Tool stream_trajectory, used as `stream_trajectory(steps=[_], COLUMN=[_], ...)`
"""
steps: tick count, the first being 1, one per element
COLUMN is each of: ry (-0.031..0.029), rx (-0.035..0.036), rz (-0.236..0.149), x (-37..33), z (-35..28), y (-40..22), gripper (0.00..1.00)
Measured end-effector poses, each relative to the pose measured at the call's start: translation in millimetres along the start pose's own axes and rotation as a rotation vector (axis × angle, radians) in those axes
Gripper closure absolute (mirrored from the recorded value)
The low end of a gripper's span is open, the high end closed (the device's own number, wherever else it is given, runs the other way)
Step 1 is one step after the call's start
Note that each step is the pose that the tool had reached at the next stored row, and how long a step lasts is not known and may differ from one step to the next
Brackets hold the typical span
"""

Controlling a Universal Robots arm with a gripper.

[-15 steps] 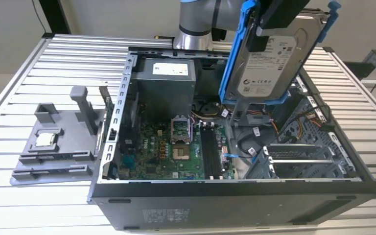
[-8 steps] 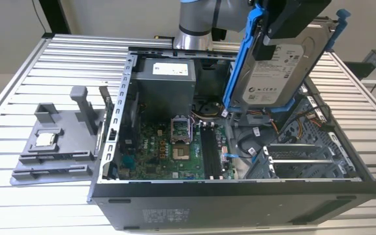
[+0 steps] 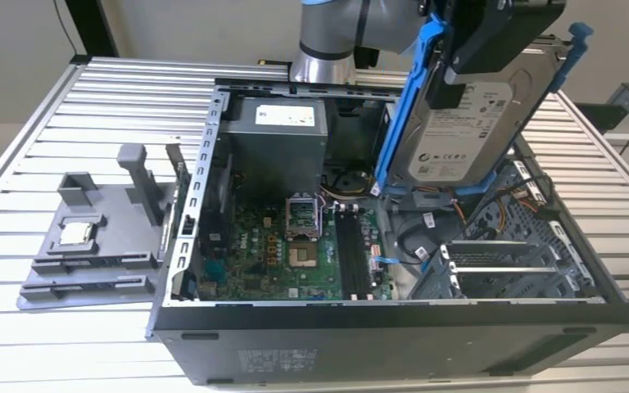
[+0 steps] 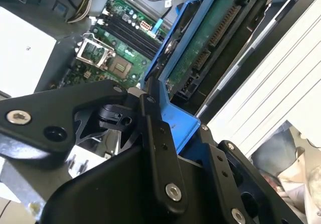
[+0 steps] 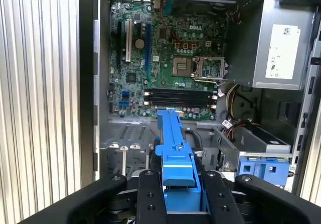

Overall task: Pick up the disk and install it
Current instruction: 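Pick up the disk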

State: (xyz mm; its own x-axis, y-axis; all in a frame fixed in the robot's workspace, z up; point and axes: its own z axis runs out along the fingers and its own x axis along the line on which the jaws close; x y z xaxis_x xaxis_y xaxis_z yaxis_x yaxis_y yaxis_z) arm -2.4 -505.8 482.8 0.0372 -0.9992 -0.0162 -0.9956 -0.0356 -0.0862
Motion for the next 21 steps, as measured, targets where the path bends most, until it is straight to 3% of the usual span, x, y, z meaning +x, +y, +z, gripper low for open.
stream_trajectory(steps=[12,18,21], ry=[0.0003,0.0002,0.0002], rx=[0.0002,0.0002,0.0003], rz=[0.006,0.008,0.008], x=[12.8,19.6,24.0], z=[8.5,12.6,14.2], y=[-2.2,-9.0,-17.1], gripper=[1.00,1.00,1.00])
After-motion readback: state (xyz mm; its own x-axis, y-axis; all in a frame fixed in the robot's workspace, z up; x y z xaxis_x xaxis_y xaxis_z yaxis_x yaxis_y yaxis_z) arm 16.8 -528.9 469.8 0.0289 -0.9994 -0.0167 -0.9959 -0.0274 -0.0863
